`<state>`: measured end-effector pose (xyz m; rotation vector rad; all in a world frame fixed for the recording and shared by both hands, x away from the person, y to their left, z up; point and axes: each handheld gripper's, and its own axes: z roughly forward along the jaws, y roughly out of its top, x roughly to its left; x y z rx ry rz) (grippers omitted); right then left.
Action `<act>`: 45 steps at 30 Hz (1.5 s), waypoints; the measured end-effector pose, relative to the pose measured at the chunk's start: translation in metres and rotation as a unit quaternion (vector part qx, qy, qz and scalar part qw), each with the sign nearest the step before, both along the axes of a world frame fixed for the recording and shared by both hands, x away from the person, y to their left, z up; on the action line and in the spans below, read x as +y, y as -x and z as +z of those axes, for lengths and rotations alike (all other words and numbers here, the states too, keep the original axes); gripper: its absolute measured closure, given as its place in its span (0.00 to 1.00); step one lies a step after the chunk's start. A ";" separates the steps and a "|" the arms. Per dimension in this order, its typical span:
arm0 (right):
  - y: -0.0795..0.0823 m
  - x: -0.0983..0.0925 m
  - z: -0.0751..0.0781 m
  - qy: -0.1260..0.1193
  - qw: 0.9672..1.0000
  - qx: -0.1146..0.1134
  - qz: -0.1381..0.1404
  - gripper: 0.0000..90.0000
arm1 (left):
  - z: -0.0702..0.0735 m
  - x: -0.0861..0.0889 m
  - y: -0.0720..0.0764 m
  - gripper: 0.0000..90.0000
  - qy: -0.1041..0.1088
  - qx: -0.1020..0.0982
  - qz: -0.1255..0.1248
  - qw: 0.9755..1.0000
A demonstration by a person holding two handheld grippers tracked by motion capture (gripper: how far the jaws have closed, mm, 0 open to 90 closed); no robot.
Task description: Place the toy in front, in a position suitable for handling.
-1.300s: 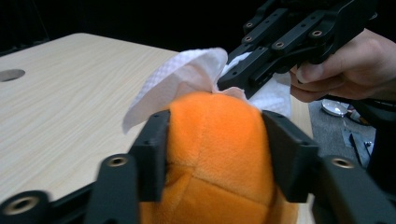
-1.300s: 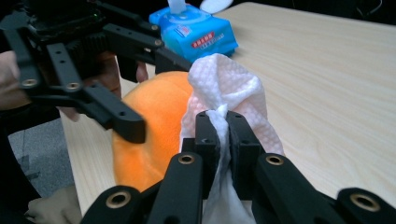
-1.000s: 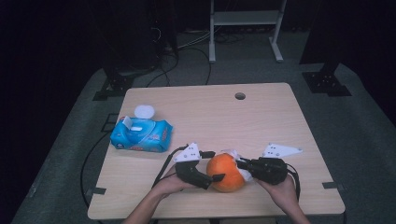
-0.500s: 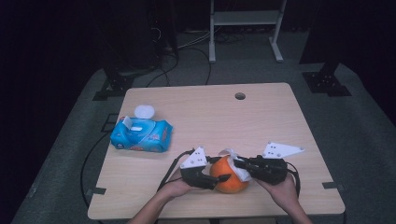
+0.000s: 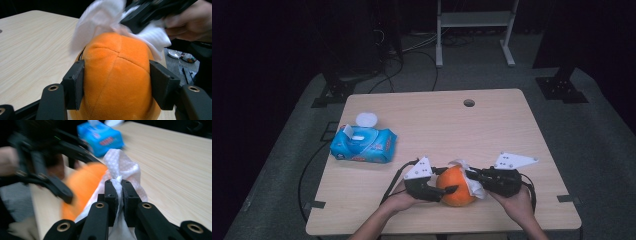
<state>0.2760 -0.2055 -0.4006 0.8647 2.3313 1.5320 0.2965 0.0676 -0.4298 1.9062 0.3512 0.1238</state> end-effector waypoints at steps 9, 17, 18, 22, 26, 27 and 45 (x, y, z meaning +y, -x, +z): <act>0.010 0.008 0.012 -0.027 0.999 -0.015 0.034 0.92 | 0.008 -0.002 0.007 0.50 0.019 0.003 0.007 1.000; 0.012 0.009 0.022 -0.055 0.997 -0.030 0.037 0.92 | 0.023 0.003 0.008 0.51 -0.004 -0.013 0.011 1.000; 0.010 0.009 0.018 -0.057 0.997 -0.022 0.037 0.92 | 0.022 0.003 0.007 0.51 -0.011 -0.008 0.015 1.000; -0.001 0.012 -0.002 -0.046 0.998 0.008 0.034 0.92 | 0.018 0.007 0.005 0.50 -0.023 0.006 0.019 1.000; 0.003 0.015 0.007 -0.039 0.999 -0.007 0.032 0.92 | 0.019 0.006 0.004 0.50 -0.024 0.006 0.018 1.000; 0.006 0.017 0.011 -0.047 0.998 -0.012 0.042 0.92 | 0.019 0.005 0.005 0.50 -0.024 0.005 0.018 1.000; 0.005 0.019 0.003 0.016 0.999 -0.035 0.030 0.93 | 0.003 0.010 0.000 0.25 0.007 0.006 -0.022 1.000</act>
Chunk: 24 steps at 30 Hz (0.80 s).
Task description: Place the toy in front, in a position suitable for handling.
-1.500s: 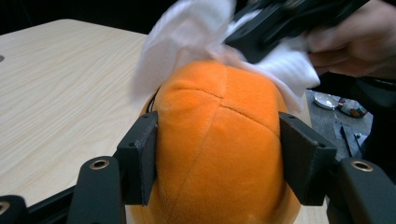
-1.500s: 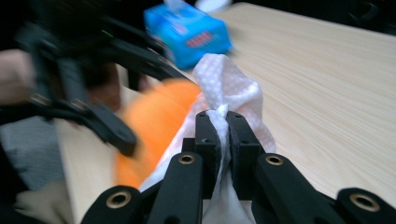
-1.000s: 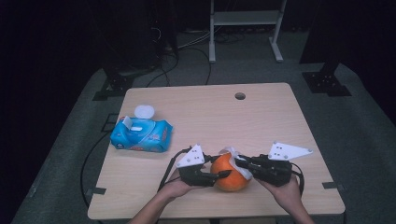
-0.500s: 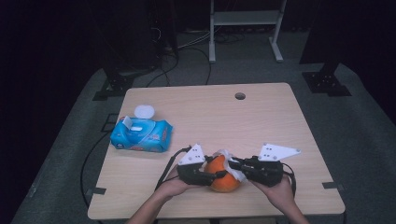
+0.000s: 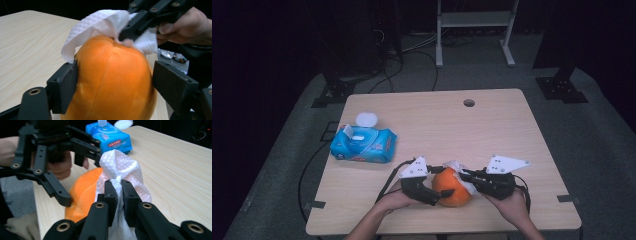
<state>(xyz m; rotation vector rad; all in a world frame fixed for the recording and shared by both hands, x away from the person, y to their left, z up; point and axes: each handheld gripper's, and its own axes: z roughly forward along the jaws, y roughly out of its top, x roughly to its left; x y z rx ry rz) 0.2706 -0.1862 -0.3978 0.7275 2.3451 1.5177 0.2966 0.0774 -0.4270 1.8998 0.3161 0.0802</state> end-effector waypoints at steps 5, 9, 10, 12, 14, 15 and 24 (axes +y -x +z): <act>-0.003 -0.004 -0.001 0.000 1.000 0.001 -0.012 0.93 | 0.000 -0.002 0.001 0.36 -0.007 -0.013 0.010 1.000; 0.004 -0.002 0.008 -0.030 0.999 -0.008 0.011 0.93 | -0.001 -0.006 0.003 0.43 -0.009 -0.018 0.028 0.999; 0.007 0.000 0.009 -0.032 0.999 -0.010 0.018 0.93 | -0.001 -0.007 0.003 0.43 -0.008 -0.018 0.031 0.999; 0.011 0.008 0.009 -0.011 0.999 -0.025 0.022 0.93 | -0.002 -0.009 0.004 0.43 -0.008 -0.019 0.032 0.999; 0.009 0.009 0.005 -0.001 0.999 -0.028 0.017 0.93 | -0.002 -0.008 0.005 0.43 -0.008 -0.019 0.030 0.999; 0.007 0.006 0.004 -0.004 1.000 -0.024 0.013 0.93 | -0.002 -0.008 0.005 0.43 -0.008 -0.019 0.030 0.999; 0.004 -0.011 0.003 -0.017 1.000 -0.014 -0.014 0.93 | -0.003 -0.009 0.003 0.42 0.000 -0.015 0.036 0.999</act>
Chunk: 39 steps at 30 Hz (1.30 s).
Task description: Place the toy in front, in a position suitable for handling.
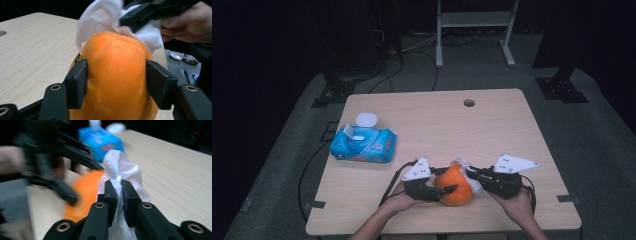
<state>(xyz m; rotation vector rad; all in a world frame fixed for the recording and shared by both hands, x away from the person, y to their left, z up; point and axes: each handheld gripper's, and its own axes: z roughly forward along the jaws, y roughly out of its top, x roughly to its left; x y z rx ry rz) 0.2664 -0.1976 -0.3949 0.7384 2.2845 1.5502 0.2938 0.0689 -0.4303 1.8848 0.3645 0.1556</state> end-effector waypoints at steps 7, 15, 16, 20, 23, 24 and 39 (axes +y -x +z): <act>0.002 0.010 -0.003 0.017 0.999 -0.008 0.028 0.93 | 0.002 0.003 -0.001 0.28 0.002 0.002 -0.014 1.000; 0.006 0.010 0.001 0.012 1.000 -0.013 0.024 0.93 | 0.000 0.003 0.000 0.43 -0.015 0.005 -0.015 1.000; 0.008 0.012 0.003 0.009 0.999 -0.018 0.030 0.93 | 0.000 0.001 0.001 0.43 -0.013 0.004 -0.017 1.000; 0.013 0.028 0.005 0.030 0.998 -0.032 0.040 0.93 | 0.000 -0.007 0.009 0.46 -0.024 -0.018 -0.034 0.999; 0.005 0.018 0.003 0.019 0.999 -0.017 0.020 0.93 | 0.000 -0.005 0.009 0.46 -0.020 -0.017 -0.036 0.999; 0.002 0.014 0.002 0.019 1.000 -0.019 0.014 0.93 | 0.000 -0.005 0.009 0.46 -0.020 -0.018 -0.037 0.999; 0.011 0.019 0.008 0.026 0.999 -0.019 0.031 0.94 | -0.001 -0.011 0.013 0.46 -0.025 -0.032 -0.033 0.999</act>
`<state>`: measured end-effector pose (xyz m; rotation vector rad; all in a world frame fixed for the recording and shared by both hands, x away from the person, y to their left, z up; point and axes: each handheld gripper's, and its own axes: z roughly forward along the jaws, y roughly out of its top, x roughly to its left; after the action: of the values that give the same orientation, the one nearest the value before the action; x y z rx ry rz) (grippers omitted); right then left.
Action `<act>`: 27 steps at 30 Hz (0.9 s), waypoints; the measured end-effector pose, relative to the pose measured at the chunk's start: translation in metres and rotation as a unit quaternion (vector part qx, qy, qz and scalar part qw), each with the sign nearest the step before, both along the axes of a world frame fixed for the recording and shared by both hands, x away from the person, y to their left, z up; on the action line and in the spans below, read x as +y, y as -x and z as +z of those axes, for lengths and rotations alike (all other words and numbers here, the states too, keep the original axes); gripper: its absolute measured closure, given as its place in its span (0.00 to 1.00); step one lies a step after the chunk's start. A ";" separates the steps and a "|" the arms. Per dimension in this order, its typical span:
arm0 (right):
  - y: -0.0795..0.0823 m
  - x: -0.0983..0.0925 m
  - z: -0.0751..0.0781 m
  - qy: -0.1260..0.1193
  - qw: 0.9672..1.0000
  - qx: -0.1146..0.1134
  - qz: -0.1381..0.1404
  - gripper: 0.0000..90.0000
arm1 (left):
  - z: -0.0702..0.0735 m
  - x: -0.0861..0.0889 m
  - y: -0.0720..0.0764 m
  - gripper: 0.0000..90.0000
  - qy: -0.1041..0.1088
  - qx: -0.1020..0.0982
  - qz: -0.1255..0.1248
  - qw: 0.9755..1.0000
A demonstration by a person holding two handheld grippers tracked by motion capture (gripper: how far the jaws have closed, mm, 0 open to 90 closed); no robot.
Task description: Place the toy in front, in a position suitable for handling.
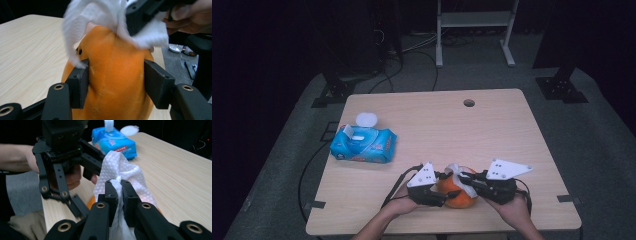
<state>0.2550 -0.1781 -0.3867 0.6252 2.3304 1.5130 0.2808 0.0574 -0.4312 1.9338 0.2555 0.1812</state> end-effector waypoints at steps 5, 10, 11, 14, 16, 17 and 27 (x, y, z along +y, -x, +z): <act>-0.009 0.003 -0.001 0.011 1.000 0.013 -0.023 0.94 | 0.000 -0.006 0.006 0.45 -0.011 -0.023 -0.013 1.000; -0.018 -0.016 -0.006 0.001 0.998 0.022 -0.058 0.94 | 0.001 -0.003 0.004 0.47 -0.011 -0.019 -0.012 1.000; -0.019 -0.020 -0.007 0.000 0.997 0.026 -0.068 0.94 | 0.001 -0.002 0.003 0.47 -0.010 -0.019 -0.010 1.000; -0.020 -0.028 -0.012 -0.006 0.997 0.035 -0.074 0.94 | 0.000 0.004 -0.001 0.47 -0.003 -0.007 0.004 1.000; -0.019 -0.030 -0.013 -0.014 0.996 0.041 -0.075 0.94 | -0.002 0.008 -0.005 0.46 0.006 0.007 0.012 1.000; -0.019 -0.030 -0.013 -0.019 0.996 0.043 -0.073 0.94 | -0.002 0.010 -0.007 0.46 0.007 0.011 0.020 1.000; -0.030 -0.036 -0.027 -0.026 0.993 0.081 -0.084 0.94 | -0.002 0.021 -0.017 0.46 0.020 0.036 0.034 0.999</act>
<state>0.2849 -0.2145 -0.4141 0.9662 2.2920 1.4996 0.2974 0.0784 -0.4337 1.8949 0.3697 0.1504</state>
